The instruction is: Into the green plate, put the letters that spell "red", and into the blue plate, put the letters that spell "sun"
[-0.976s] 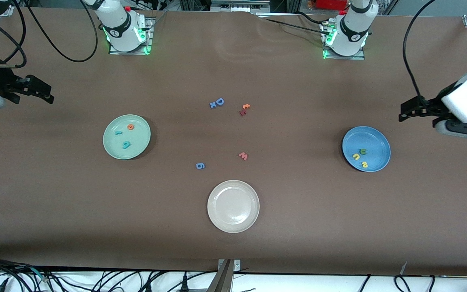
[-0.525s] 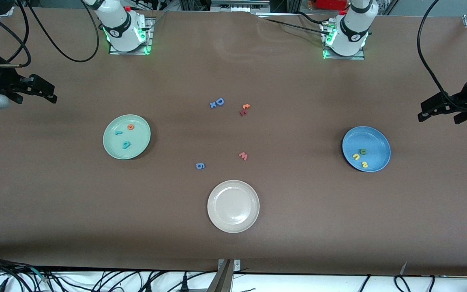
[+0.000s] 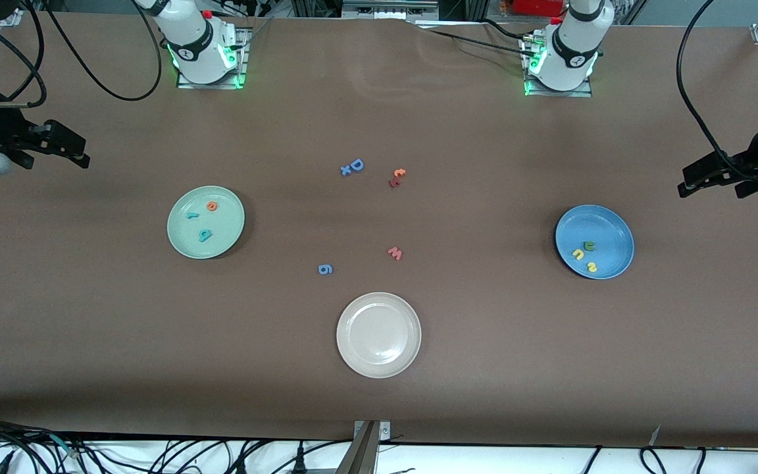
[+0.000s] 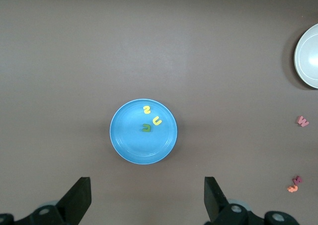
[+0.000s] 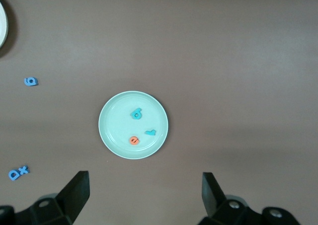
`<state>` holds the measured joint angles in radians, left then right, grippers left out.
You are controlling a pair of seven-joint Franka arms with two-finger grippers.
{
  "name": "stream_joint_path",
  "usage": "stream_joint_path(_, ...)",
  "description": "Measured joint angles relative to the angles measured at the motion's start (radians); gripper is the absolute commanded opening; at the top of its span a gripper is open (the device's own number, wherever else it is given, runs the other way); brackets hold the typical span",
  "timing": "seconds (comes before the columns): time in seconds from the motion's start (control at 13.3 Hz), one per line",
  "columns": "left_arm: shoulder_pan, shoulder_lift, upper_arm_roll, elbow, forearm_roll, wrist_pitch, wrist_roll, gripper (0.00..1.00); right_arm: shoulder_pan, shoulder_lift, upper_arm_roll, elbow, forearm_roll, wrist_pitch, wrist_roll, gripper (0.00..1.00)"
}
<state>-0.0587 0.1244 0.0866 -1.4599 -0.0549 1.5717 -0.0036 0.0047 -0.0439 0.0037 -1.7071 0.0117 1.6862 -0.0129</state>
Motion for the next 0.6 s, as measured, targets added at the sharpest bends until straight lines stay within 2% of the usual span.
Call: stream_joint_path(0.6, 0.0, 0.0, 0.0, 0.0, 0.0, 0.0, -0.004, 1.0, 0.0, 0.0, -0.003, 0.016, 0.0, -0.011, -0.001, 1.0)
